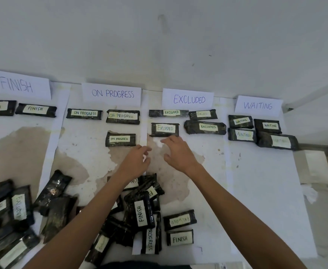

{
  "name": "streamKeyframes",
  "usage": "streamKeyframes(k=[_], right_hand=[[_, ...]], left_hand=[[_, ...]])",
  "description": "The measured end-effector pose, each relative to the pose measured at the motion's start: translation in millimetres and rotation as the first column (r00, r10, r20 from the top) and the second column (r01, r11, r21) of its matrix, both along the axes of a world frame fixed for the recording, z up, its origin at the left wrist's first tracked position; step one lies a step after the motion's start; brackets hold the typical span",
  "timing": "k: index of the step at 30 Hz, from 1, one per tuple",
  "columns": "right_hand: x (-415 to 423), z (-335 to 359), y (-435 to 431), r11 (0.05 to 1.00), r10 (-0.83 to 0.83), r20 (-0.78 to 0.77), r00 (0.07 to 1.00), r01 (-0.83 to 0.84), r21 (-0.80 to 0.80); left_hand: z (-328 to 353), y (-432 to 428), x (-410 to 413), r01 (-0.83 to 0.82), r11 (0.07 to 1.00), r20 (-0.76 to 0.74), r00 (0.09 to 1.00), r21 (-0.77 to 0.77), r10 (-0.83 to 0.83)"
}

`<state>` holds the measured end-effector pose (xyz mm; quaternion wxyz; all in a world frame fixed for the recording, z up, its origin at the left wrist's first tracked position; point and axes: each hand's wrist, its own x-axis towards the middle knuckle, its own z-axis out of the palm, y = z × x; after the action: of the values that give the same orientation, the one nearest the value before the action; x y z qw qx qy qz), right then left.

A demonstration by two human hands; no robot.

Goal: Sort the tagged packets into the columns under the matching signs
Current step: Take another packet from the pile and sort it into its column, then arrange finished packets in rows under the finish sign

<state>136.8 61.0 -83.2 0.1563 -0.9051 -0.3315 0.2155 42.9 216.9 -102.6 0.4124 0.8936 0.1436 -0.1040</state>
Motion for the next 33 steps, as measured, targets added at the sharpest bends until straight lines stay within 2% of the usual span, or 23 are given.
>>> streamKeyframes(k=[3, 6, 8, 13, 18, 26, 29, 33], right_hand=[[-28.5, 7.6, -7.6, 0.996, -0.092, -0.227, 0.97, 0.093, -0.003], [-60.8, 8.7, -15.1, 0.968, -0.233, -0.461, 0.856, 0.249, -0.028], [-81.1, 4.3, -19.4, 0.948, -0.294, -0.521, 0.802, 0.312, -0.055], [-113.1, -8.2, -22.9, 0.892, -0.41, -0.504, 0.76, 0.449, -0.048], [-116.1, 3.8, -11.7, 0.791, -0.481, -0.59, 0.648, 0.611, 0.026], [-103.9, 36.9, 6.8, 0.782, -0.384, -0.604, 0.699, 0.594, 0.191], [-105.1, 48.5, 15.3, 0.782, -0.353, -0.601, 0.716, 0.579, 0.23], [-111.4, 56.5, 28.2, 0.772, -0.341, -0.582, 0.738, 0.573, 0.275]], left_hand=[[-1.8, -5.5, -26.5, 0.026, 1.0, -0.041, 0.999, -0.003, -0.026], [-3.6, -12.2, -53.0, 0.004, 1.0, -0.051, 0.999, 0.01, -0.004], [-4.5, -16.0, -70.5, -0.012, 0.999, -0.072, 0.997, 0.033, 0.015], [-1.4, -24.4, -103.2, -0.037, 0.999, -0.141, 0.989, 0.008, 0.038], [9.9, -19.5, -111.0, -0.096, 0.993, -0.149, 0.985, -0.071, 0.085], [41.6, -5.8, -108.1, -0.28, 0.928, -0.06, 0.96, -0.246, 0.274], [50.7, -0.4, -110.6, -0.363, 0.844, -0.105, 0.93, -0.395, 0.351], [49.8, 10.4, -118.4, -0.43, 0.782, -0.196, 0.903, -0.451, 0.383]])
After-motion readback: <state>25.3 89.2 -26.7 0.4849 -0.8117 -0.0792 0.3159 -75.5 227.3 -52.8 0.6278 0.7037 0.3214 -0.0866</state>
